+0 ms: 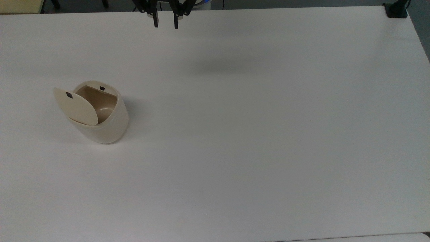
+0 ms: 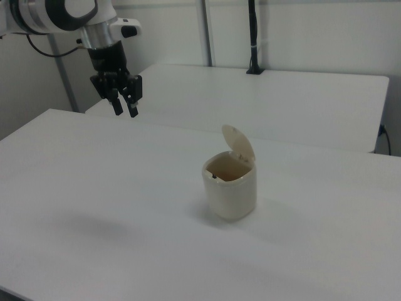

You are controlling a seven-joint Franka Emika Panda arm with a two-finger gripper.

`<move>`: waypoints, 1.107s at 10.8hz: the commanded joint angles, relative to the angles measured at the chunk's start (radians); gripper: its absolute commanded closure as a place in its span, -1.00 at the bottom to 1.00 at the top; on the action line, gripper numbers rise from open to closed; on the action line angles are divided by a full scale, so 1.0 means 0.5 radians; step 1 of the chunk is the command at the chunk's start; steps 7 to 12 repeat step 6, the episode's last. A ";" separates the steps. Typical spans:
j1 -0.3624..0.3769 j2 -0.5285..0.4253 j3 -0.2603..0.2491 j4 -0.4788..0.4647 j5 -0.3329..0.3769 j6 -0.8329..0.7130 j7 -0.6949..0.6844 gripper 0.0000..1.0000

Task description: Open the trash bin

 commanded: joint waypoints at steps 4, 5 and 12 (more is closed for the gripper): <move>0.008 -0.065 -0.027 -0.057 -0.005 -0.008 -0.037 -1.00; 0.008 -0.065 -0.027 -0.054 -0.005 -0.008 -0.037 -1.00; 0.005 -0.065 -0.030 -0.054 -0.005 -0.011 -0.037 -1.00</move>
